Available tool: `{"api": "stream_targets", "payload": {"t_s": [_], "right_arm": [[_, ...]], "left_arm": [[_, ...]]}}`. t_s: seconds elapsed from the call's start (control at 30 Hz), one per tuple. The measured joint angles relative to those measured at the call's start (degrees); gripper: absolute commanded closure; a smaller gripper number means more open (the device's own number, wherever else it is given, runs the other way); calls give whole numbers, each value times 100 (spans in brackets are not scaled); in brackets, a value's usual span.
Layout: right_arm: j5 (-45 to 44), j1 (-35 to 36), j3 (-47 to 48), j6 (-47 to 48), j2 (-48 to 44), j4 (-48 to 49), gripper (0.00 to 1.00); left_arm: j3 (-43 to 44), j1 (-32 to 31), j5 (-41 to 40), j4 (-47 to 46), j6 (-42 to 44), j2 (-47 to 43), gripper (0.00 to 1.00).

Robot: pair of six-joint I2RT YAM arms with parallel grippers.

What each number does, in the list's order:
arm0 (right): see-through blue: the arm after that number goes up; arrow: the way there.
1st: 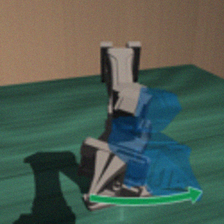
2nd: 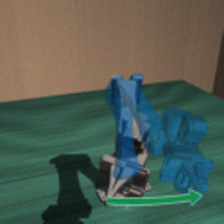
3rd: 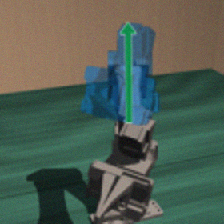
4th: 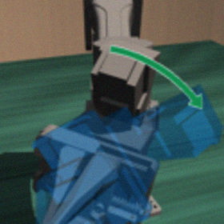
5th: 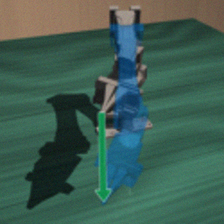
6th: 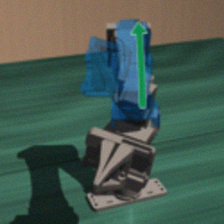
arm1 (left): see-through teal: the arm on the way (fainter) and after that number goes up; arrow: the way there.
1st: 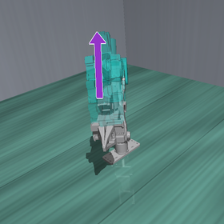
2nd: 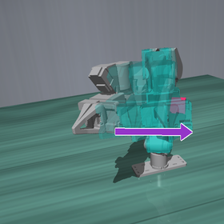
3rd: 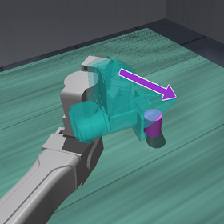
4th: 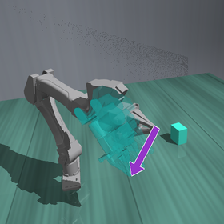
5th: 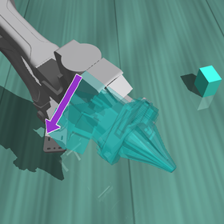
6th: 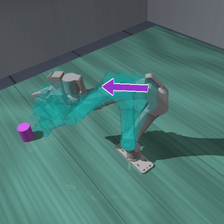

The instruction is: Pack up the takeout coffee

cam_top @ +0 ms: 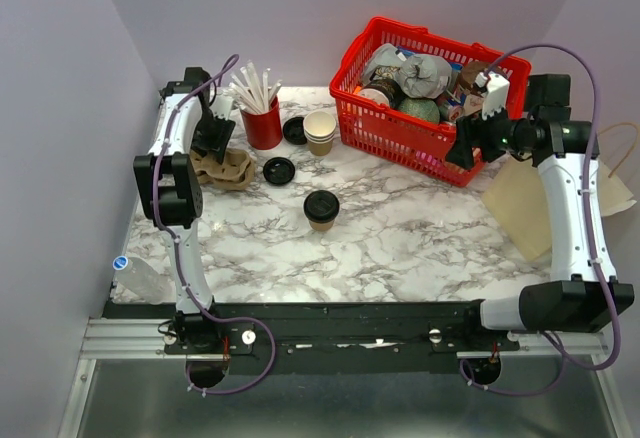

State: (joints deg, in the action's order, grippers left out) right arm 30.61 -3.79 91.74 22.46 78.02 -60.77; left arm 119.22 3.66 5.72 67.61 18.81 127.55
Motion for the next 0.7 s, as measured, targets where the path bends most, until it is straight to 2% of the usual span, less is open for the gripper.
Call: {"api": "stream_targets", "payload": {"t_s": [0.13,0.27,0.43,0.6,0.7], "right_arm": [[20,0,2,-20,164,0,13],[48,0,4,-46,343,0,13],[129,0,79,-76,452,-15,13],[210,0,162,-122,490,-20,13],[232,0,164,-144,492,-22,13]], "left_arm": [[-129,2,42,57,0,-249,48],[-184,2,74,122,0,-494,55],[-356,2,267,225,28,-944,55],[-748,-48,885,487,251,-1714,55],[-1375,-284,1213,584,463,-2409,55]]}}
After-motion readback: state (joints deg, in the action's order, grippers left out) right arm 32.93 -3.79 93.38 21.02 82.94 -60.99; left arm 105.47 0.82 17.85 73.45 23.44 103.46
